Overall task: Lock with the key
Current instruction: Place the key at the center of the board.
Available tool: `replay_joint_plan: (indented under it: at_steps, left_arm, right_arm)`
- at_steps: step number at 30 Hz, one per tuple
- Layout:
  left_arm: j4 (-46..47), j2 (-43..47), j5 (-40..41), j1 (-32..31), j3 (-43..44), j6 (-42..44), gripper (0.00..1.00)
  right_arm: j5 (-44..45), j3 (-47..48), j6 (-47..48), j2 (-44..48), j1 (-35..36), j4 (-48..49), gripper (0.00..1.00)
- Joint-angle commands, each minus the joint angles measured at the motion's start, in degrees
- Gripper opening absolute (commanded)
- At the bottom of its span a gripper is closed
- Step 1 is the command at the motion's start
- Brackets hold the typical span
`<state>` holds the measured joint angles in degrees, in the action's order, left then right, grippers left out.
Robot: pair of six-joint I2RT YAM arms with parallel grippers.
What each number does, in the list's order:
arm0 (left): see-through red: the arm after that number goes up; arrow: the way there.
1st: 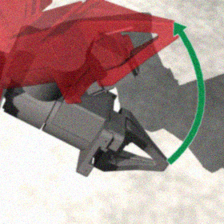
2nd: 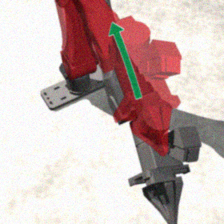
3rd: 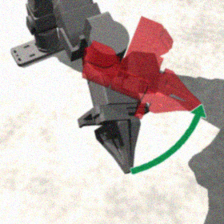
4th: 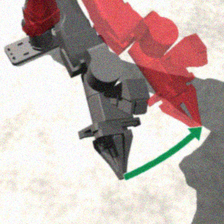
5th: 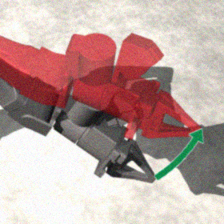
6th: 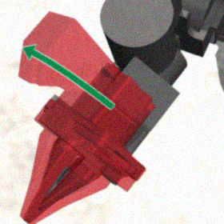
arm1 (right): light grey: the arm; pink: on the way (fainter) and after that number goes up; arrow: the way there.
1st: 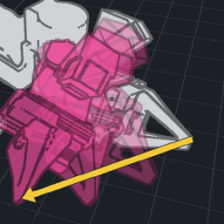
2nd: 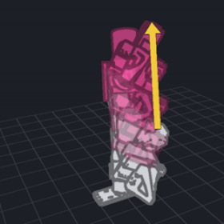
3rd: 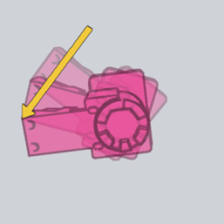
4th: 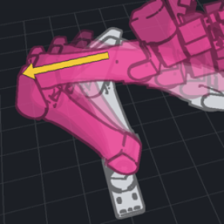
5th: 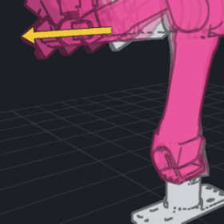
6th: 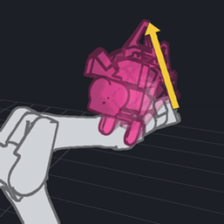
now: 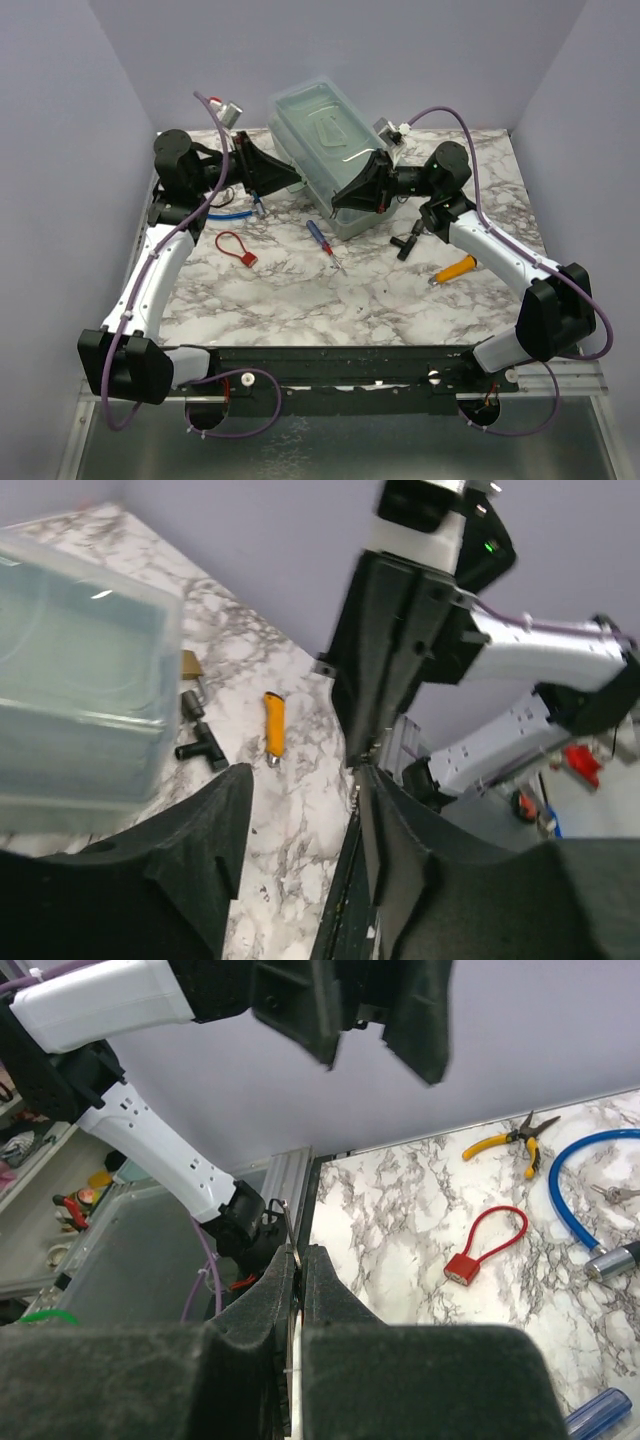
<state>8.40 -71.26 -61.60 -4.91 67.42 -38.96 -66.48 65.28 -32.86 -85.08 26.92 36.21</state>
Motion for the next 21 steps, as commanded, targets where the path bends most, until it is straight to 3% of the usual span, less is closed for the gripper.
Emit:
replay_joint_plan:
  at_steps: [1, 12, 18, 21]
  left_arm:
    - [4.9, 0.3, -4.8, -7.4, 2.1, 6.8, 0.48]
    - [4.6, -2.2, -3.0, -14.5, 3.8, 12.6, 0.22]
    - [2.7, -2.9, -2.1, -16.4, 3.9, 14.7, 0.22]
    - [1.7, -2.8, -2.2, -17.0, 3.9, 15.5, 0.26]
  right_arm:
    - [-2.7, -0.9, 1.5, 0.9, 0.5, 0.9, 0.0]
    - [-3.3, -0.2, 2.6, 1.1, 1.2, -0.8, 0.0]
    - [-3.2, 0.0, 2.3, 1.0, 1.2, -0.8, 0.0]
    - [-3.1, 0.0, 2.4, 0.9, 1.2, -0.9, 0.0]
